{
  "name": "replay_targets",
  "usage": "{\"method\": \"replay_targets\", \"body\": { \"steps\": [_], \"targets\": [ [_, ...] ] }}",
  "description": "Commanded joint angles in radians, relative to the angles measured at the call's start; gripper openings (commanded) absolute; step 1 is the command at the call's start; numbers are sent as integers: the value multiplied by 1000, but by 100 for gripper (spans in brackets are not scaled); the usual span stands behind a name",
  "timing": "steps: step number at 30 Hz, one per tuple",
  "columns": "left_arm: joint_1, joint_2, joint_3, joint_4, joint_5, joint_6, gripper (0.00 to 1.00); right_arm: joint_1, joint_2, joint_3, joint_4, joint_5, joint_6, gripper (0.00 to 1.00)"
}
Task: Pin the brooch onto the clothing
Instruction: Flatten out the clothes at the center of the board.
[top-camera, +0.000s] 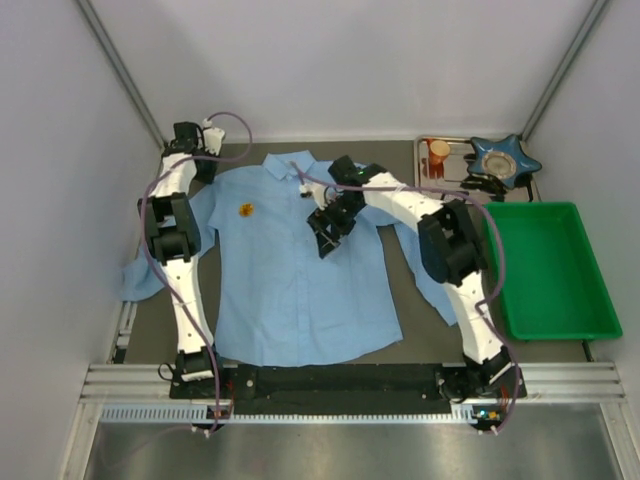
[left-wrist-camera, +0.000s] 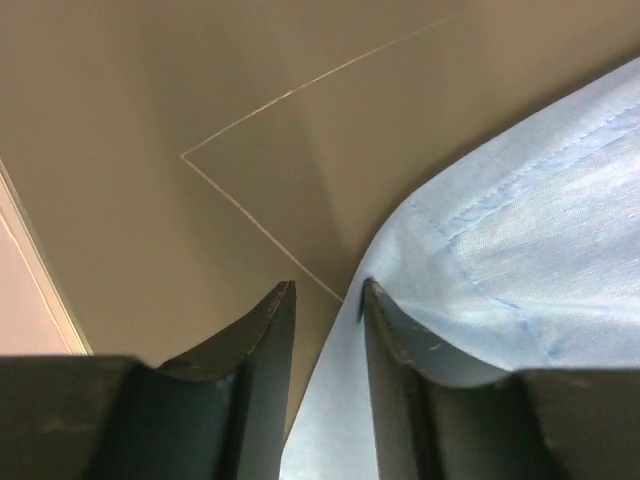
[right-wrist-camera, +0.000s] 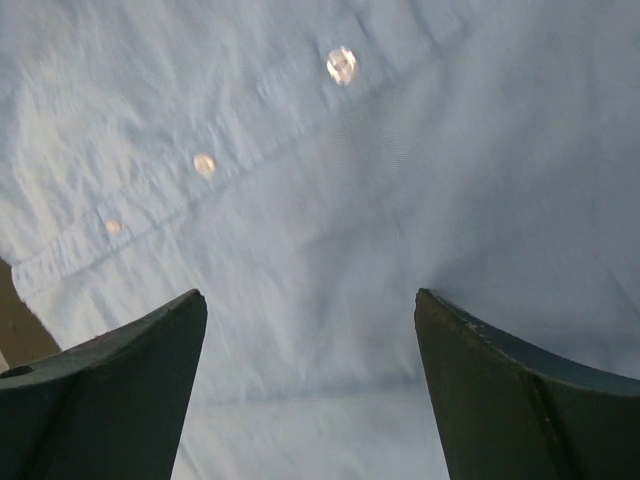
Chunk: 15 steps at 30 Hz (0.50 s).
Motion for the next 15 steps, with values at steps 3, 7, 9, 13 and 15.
{"method": "replay_targets", "body": {
  "steps": [3, 7, 9, 13, 15],
  "targets": [
    [55, -94, -49, -20, 176, -51, 64, -192, -315, -175, 14, 16, 22, 85],
    [69, -254, -164, -88, 219, -30, 68, -268, -389, -257, 11, 97, -33, 86],
    [92, -319, -275, -133, 236, -5, 69, -292, -419, -304, 12, 123, -51, 85],
    [220, -501, -479, -309, 273, 122, 66, -300, -464, -377, 11, 78, -82, 83],
    [279, -598, -607, -377, 284, 237, 65, -300, -468, -398, 9, 53, -78, 82]
  ]
}}
